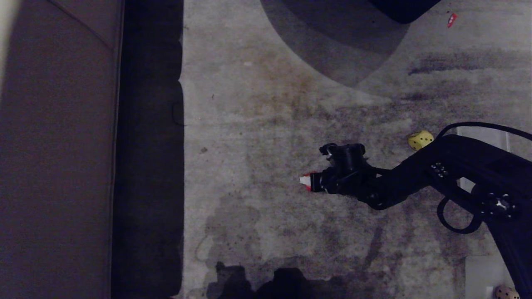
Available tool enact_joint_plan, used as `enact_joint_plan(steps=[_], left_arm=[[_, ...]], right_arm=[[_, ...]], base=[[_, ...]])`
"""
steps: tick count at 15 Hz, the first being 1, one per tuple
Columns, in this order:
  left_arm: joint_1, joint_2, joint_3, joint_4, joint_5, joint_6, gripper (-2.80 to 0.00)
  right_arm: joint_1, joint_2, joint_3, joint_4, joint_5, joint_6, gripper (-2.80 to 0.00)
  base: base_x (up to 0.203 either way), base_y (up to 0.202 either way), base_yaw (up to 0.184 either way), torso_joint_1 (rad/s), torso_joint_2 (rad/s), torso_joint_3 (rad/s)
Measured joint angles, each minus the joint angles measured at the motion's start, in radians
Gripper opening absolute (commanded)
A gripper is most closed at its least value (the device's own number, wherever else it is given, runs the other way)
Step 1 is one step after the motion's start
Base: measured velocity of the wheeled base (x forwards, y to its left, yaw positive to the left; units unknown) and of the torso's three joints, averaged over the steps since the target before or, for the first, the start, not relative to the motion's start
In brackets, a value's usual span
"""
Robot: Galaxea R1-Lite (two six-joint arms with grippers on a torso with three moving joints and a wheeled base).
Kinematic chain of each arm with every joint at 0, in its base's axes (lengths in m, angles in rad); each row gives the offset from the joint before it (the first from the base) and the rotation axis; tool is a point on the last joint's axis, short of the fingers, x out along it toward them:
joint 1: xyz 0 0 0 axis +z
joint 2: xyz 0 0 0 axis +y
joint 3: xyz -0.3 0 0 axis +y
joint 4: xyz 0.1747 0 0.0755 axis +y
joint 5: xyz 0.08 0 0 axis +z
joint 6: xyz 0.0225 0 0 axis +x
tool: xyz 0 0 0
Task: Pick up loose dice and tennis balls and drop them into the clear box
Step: Pick up toys out of the box
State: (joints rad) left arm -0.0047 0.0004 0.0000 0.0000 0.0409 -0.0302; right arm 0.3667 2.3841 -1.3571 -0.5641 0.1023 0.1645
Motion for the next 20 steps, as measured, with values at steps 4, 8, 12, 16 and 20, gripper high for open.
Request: enact_joint_plan(steps=[4, 8, 12, 16, 20], left_arm=[[0.0, 0.0, 0.0, 0.0, 0.0, 0.0, -2.8], [0.0, 0.0, 0.0, 0.0, 0.0, 0.0, -2.8], [0.0, 0.0, 0.0, 0.0, 0.0, 0.0, -2.8], [0.0, 0.0, 0.0, 0.0, 0.0, 0.0, -2.8], [0.0, 0.0, 0.0, 0.0, 0.0, 0.0, -2.8]], right_arm=[[-0.029, -0.104, 0.072, 0.043, 0.004, 0.0, -2.8], [-0.066, -0.27, 0.15, 0.143, 0.005, -0.004, -2.8], [-0.107, -0.478, 0.273, 0.235, 0.002, -0.003, -2.8], [-0.156, -0.695, 0.394, 0.322, 0.003, -0.001, -2.8], [-0.205, -0.888, 0.521, 0.348, 0.002, -0.001, -2.8]], base=[[0.0, 0.0, 0.0, 0.0, 0.0, 0.0], [0.0, 0.0, 0.0, 0.0, 0.0, 0.0], [0.0, 0.0, 0.0, 0.0, 0.0, 0.0], [0.0, 0.0, 0.0, 0.0, 0.0, 0.0], [0.0, 0.0, 0.0, 0.0, 0.0, 0.0]])
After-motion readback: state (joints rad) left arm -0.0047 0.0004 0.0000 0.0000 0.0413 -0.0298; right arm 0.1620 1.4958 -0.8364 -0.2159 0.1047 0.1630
